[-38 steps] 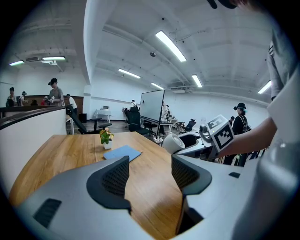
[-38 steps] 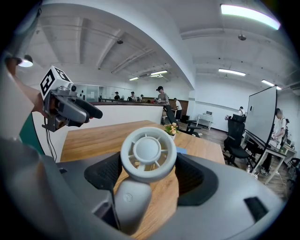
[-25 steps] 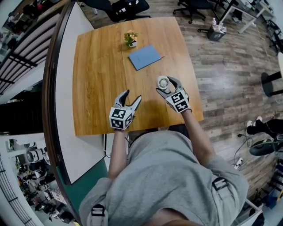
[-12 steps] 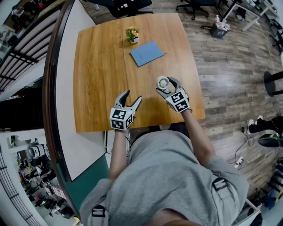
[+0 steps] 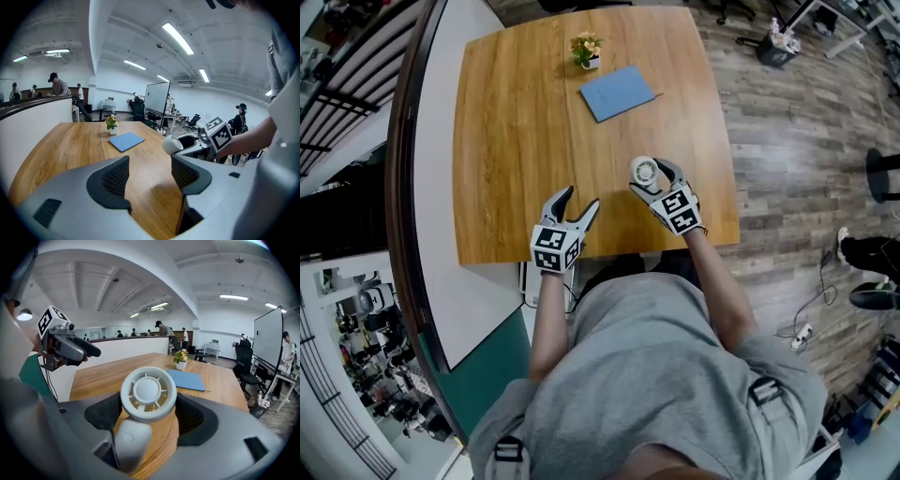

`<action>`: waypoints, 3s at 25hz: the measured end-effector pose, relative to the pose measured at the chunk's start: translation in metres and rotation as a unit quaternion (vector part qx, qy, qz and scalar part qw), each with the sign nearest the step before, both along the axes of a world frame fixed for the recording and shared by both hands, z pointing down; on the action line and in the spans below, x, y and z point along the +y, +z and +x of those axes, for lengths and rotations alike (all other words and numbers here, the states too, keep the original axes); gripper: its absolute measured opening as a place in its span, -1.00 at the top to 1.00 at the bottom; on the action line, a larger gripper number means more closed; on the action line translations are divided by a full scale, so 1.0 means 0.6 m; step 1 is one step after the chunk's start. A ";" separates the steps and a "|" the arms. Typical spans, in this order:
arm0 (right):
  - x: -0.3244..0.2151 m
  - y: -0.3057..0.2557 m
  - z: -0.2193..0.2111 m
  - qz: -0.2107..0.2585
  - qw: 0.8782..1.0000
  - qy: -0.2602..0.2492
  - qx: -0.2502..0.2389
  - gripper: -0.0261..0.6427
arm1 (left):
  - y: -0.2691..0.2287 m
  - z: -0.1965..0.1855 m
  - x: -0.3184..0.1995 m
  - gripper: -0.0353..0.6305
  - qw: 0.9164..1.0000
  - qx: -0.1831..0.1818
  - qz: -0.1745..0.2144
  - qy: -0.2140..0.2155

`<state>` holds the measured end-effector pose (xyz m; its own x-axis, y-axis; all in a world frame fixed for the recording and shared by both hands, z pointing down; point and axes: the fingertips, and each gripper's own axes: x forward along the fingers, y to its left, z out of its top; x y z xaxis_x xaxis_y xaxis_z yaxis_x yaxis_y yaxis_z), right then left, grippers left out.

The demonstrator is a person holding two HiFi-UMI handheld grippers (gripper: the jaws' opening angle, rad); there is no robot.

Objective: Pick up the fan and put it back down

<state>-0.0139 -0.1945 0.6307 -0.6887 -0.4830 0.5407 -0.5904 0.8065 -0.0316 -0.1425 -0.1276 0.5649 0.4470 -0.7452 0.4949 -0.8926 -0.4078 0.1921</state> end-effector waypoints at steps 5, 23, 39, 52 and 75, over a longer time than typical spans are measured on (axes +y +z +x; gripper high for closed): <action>0.007 0.037 -0.004 -0.022 1.000 -0.004 0.005 -0.17 | 0.023 -0.007 0.012 0.01 1.000 -0.003 -0.019 -0.006; 0.039 0.163 -0.030 -0.070 0.996 -0.041 0.043 -0.17 | 0.091 -0.007 0.043 0.01 0.998 -0.009 -0.068 0.000; 0.031 0.219 -0.014 -0.072 0.994 -0.017 0.079 -0.18 | 0.114 -0.005 0.051 0.01 0.997 -0.007 -0.076 -0.004; 0.015 0.159 0.003 -0.043 0.998 0.009 0.043 -0.20 | 0.091 0.010 0.035 0.01 0.998 -0.002 -0.054 0.009; 0.014 -0.003 0.106 0.042 0.998 0.046 0.028 0.21 | -0.010 0.012 -0.006 0.01 1.000 0.002 0.011 0.018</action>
<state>0.0497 -0.1863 0.6291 -0.6090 -0.5877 0.5327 -0.6612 0.7471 0.0684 -0.1351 -0.1312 0.5590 0.4748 -0.7396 0.4770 -0.8769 -0.4433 0.1855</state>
